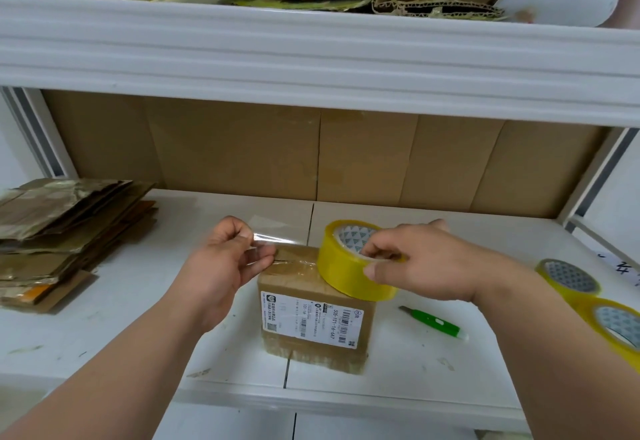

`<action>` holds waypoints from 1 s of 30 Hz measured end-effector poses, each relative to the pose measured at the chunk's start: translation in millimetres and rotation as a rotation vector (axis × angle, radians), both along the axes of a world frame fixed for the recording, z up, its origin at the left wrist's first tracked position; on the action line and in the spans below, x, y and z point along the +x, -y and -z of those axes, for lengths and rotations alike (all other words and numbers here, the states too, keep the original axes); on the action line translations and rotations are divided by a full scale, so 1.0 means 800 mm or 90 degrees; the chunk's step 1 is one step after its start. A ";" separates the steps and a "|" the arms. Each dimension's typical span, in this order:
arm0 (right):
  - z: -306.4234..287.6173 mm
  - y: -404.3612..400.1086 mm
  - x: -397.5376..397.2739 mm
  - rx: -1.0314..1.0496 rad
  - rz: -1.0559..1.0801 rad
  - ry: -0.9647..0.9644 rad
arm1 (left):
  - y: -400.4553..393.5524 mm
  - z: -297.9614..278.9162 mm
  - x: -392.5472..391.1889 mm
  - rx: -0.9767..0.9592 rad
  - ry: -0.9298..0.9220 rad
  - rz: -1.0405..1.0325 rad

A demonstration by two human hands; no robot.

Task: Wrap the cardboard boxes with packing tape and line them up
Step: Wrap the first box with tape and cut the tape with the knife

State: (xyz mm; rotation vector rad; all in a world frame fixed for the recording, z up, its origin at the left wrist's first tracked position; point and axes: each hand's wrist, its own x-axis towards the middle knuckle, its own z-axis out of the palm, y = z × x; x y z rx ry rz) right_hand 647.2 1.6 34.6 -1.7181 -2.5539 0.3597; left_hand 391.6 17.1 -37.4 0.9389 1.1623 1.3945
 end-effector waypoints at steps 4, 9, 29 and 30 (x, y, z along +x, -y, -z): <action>0.015 0.003 0.003 0.053 0.015 0.018 | 0.000 -0.003 0.001 0.003 0.004 -0.001; 0.010 0.009 -0.006 0.212 -0.003 -0.014 | 0.003 -0.001 0.009 0.019 0.006 -0.037; -0.030 0.008 0.043 -0.009 0.235 -0.253 | -0.005 -0.008 0.010 0.004 -0.018 0.007; -0.028 0.008 0.045 -0.017 0.246 -0.298 | -0.006 -0.008 0.007 -0.001 0.001 0.008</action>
